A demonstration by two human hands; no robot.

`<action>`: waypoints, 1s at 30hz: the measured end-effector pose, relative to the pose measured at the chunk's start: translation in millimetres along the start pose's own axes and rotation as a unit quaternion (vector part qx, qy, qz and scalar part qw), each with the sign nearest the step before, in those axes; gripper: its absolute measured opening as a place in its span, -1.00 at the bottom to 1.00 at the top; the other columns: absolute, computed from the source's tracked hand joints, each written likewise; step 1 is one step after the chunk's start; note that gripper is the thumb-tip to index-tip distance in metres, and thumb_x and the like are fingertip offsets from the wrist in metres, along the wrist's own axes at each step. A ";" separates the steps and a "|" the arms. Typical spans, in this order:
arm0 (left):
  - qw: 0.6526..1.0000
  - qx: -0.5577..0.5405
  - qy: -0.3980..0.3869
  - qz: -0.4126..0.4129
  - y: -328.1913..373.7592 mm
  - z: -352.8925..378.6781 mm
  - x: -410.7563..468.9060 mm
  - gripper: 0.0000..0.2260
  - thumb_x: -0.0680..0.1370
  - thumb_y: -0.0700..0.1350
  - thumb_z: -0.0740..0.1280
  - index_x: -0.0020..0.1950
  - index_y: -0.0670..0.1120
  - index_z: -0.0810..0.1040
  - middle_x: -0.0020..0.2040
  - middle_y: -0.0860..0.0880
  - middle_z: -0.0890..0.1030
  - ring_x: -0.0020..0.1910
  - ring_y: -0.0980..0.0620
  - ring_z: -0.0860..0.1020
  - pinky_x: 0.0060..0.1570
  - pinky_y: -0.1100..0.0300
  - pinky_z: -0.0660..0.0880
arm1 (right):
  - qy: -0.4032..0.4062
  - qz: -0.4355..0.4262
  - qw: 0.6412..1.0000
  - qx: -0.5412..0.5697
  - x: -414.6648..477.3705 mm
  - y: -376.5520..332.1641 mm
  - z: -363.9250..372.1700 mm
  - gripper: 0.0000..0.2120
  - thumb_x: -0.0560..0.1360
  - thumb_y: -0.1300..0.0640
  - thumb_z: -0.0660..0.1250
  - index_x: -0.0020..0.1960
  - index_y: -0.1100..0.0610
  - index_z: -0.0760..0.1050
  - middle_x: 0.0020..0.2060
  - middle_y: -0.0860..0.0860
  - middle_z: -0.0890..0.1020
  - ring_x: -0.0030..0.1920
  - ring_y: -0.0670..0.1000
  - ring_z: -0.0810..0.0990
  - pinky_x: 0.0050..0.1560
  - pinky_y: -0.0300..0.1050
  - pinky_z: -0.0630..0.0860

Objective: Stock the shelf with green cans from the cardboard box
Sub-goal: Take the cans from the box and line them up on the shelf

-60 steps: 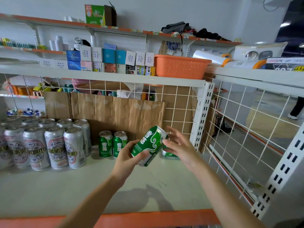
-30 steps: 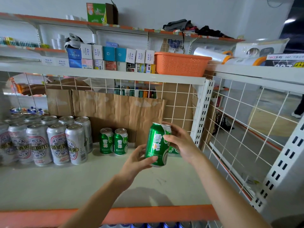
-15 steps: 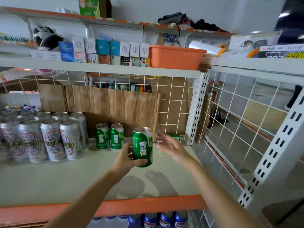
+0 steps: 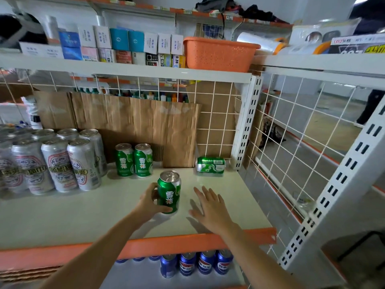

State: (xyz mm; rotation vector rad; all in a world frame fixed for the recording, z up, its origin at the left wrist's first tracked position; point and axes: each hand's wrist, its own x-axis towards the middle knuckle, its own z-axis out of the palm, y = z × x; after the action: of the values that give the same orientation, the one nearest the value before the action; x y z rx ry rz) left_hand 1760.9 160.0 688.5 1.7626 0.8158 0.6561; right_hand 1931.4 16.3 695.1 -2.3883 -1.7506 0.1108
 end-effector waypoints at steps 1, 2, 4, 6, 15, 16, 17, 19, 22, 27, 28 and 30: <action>1.000 0.001 0.001 0.001 -1.0 0.3 0.9 -0.42 0.16 -0.32 0.60 0.01 0.00 0.40 -0.04 0.03 0.59 0.00 -0.01 0.56 -0.03 0.21 0.51 | -0.003 0.002 1.000 0.003 0.2 -0.2 2.2 -0.04 0.22 -0.46 -0.35 0.54 -0.06 -0.12 0.54 0.04 -0.04 0.53 0.12 -0.06 0.48 0.11 -0.08; 1.000 0.001 0.000 0.002 -0.8 0.3 0.9 -0.42 0.17 -0.33 0.60 0.02 0.01 0.39 -0.04 0.04 0.58 0.00 0.01 0.55 0.03 0.17 0.50 | -0.009 0.004 1.000 0.004 0.3 -0.1 4.5 -0.04 0.22 -0.46 -0.35 0.54 -0.06 -0.14 0.54 0.04 -0.05 0.53 0.12 -0.07 0.48 0.10 -0.09; 1.000 -0.003 -0.009 0.000 -0.6 -1.0 0.0 -0.36 0.08 -0.19 0.63 0.01 0.05 0.38 -0.03 0.06 0.56 0.00 0.05 0.54 0.05 0.16 0.49 | -0.019 0.006 1.000 -0.001 1.0 1.5 8.0 -0.04 0.22 -0.47 -0.36 0.54 -0.07 -0.15 0.54 0.04 -0.06 0.53 0.12 -0.08 0.48 0.10 -0.09; 1.000 -0.002 -0.019 -0.003 1.1 -1.5 -1.7 -0.30 -0.03 0.02 0.56 0.03 0.07 0.36 -0.02 0.08 0.54 0.02 0.08 0.52 0.02 0.23 0.46 | -0.026 0.003 1.000 -0.006 2.2 2.3 10.0 -0.03 0.20 -0.48 -0.37 0.53 -0.07 -0.16 0.54 0.05 -0.06 0.53 0.12 -0.09 0.48 0.12 -0.10; 0.976 0.183 -0.067 0.094 71.5 -37.1 19.0 -0.32 0.34 -0.05 0.52 0.39 0.05 0.30 0.28 0.07 0.38 0.25 0.09 0.36 0.21 0.11 0.40 | -0.052 0.006 0.999 0.008 4.7 2.0 12.4 0.02 0.16 -0.50 -0.31 0.53 -0.06 -0.07 0.54 0.05 0.01 0.53 0.13 -0.03 0.50 0.15 -0.03; 0.967 0.218 -0.094 0.090 78.7 -37.5 21.9 -0.34 0.35 -0.05 0.52 0.38 0.05 0.32 0.26 0.06 0.39 0.23 0.09 0.37 0.20 0.13 0.41 | -0.054 0.006 0.998 0.007 4.4 1.8 11.5 0.03 0.15 -0.50 -0.32 0.53 -0.06 -0.04 0.54 0.05 0.00 0.53 0.13 -0.03 0.50 0.16 -0.03; 0.955 0.255 -0.118 0.094 84.6 -35.8 24.2 -0.36 0.35 -0.04 0.52 0.36 0.03 0.35 0.24 0.06 0.40 0.21 0.09 0.39 0.18 0.17 0.41 | -0.056 0.005 0.998 0.007 4.4 1.6 10.5 0.03 0.14 -0.49 -0.33 0.52 -0.05 -0.01 0.54 0.04 0.00 0.53 0.13 -0.04 0.50 0.16 -0.04; 0.931 0.313 -0.147 0.116 92.4 -31.5 28.1 -0.42 0.34 -0.04 0.53 0.31 -0.01 0.41 0.19 0.05 0.43 0.16 0.08 0.43 0.12 0.26 0.40 | -0.060 0.002 0.998 0.006 4.4 1.1 9.0 0.05 0.13 -0.49 -0.35 0.51 -0.04 0.04 0.54 0.04 -0.01 0.53 0.12 -0.05 0.49 0.16 -0.05; 0.910 0.355 -0.175 0.120 99.7 -31.4 34.2 -0.50 0.36 -0.05 0.51 0.25 -0.03 0.44 0.12 0.06 0.44 0.11 0.07 0.45 0.04 0.30 0.41 | -0.060 0.002 0.998 0.011 5.1 1.7 10.1 0.05 0.13 -0.50 -0.36 0.51 -0.04 0.05 0.54 0.04 -0.01 0.53 0.12 -0.06 0.49 0.16 -0.06; 0.886 0.408 -0.172 0.139 101.2 -37.6 52.9 -0.55 0.39 -0.05 0.49 0.22 -0.02 0.44 0.10 0.07 0.44 0.08 0.08 0.44 0.04 0.28 0.43 | -0.063 0.008 0.998 0.016 4.9 3.8 11.5 0.07 0.11 -0.51 -0.37 0.52 -0.05 0.03 0.54 0.03 -0.03 0.53 0.11 -0.08 0.49 0.15 -0.09; 0.884 0.414 -0.167 0.139 100.0 -39.1 58.2 -0.56 0.39 -0.04 0.49 0.22 -0.02 0.44 0.09 0.07 0.44 0.07 0.08 0.45 0.05 0.27 0.44 | -0.064 0.010 0.998 0.017 4.6 3.7 11.0 0.07 0.11 -0.51 -0.37 0.52 -0.05 0.03 0.54 0.03 -0.03 0.53 0.11 -0.09 0.49 0.15 -0.10; 0.883 0.419 -0.161 0.139 97.9 -43.0 69.4 -0.57 0.39 -0.04 0.49 0.20 0.00 0.45 0.07 0.07 0.45 0.06 0.08 0.45 0.06 0.25 0.43 | -0.068 0.010 0.998 0.014 4.9 3.1 10.1 0.07 0.11 -0.50 -0.37 0.52 -0.06 0.02 0.54 0.03 -0.04 0.53 0.11 -0.09 0.48 0.15 -0.09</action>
State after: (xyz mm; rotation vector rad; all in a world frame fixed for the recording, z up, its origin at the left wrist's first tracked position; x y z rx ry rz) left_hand 1792.5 216.7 798.1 2.7260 0.6522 0.1497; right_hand 1934.2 21.0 684.8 -2.4319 -1.7688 0.3041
